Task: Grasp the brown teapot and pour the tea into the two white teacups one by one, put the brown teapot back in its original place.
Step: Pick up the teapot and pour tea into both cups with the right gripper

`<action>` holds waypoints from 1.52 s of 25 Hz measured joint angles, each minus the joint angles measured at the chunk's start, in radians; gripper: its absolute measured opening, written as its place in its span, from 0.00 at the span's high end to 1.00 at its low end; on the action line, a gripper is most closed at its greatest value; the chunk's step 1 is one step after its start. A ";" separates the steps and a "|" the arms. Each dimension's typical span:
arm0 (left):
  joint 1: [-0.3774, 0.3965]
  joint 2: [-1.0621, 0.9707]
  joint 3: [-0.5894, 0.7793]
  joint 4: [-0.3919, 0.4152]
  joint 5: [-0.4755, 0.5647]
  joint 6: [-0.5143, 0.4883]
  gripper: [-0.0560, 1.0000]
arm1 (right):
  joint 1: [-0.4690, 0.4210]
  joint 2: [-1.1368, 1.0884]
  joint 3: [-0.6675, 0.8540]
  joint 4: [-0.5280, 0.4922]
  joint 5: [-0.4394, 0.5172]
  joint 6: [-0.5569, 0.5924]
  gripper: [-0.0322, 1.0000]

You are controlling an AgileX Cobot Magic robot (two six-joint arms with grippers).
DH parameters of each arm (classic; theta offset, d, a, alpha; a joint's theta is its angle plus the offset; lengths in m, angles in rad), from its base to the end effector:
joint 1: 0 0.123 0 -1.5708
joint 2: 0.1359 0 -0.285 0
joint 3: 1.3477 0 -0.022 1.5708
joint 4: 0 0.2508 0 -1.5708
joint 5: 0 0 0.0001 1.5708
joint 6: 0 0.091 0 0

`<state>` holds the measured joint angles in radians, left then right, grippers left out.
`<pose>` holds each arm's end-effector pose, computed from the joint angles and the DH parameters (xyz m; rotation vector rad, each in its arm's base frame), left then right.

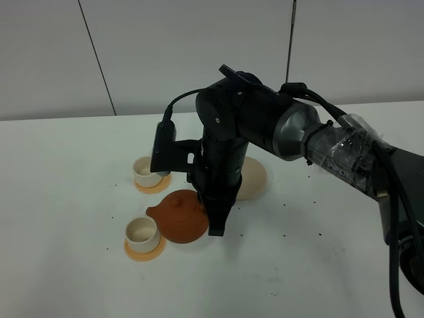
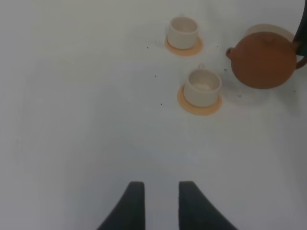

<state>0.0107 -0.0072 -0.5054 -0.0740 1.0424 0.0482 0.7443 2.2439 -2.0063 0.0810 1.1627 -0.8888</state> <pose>-0.0059 -0.0059 0.2804 0.0409 2.0112 -0.0506 0.3490 0.3306 0.2161 -2.0750 1.9941 0.0858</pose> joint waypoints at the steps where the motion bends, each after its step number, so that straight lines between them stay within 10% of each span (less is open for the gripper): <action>1: 0.000 0.000 0.000 0.000 0.000 0.000 0.72 | 0.000 0.000 0.000 -0.001 -0.005 0.000 0.88; 38: 0.000 0.000 0.000 0.000 0.000 0.000 0.72 | 0.021 0.000 0.000 -0.144 -0.065 0.054 0.88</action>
<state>0.0107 -0.0072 -0.5054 -0.0740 1.0424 0.0485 0.7653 2.2439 -2.0063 -0.0626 1.0976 -0.8351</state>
